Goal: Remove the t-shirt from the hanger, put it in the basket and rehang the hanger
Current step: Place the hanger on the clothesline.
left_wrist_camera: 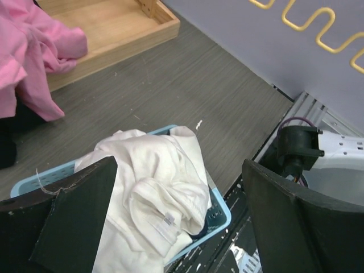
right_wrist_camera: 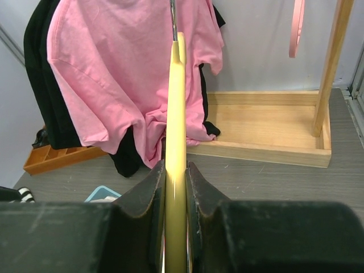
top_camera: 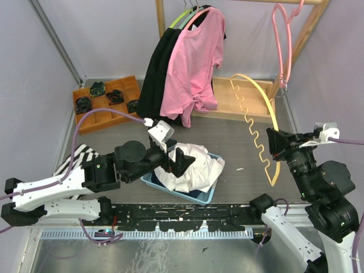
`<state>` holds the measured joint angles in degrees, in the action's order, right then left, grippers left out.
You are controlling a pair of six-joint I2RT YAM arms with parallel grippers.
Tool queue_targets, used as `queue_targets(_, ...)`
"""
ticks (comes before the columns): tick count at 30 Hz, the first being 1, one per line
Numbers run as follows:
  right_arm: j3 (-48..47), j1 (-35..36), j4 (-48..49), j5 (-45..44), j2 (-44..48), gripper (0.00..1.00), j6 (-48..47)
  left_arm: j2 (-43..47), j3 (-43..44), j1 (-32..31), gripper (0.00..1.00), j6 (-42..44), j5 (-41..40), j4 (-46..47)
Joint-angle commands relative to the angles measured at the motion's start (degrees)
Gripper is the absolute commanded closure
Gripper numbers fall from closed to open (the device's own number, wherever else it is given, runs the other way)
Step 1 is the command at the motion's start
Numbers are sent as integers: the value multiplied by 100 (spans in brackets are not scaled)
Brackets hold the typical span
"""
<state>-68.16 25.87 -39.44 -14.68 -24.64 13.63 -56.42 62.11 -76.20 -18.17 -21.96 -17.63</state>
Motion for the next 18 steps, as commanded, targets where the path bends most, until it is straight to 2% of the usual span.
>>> queue_targets(1, -258, 12, 676, -212, -131, 99, -86, -219, 360, -17, 2, 299, -571, 364)
queue_targets(9, -870, 10, 1223, -896, -1101, 99, -367, -527, 422, -10, 2, 803, -1555, 1116)
queue_targets(18, -2271, 2, 2052, -1176, -3455, 99, -1193, -733, 687, 141, 2, 1131, -1440, 1143)
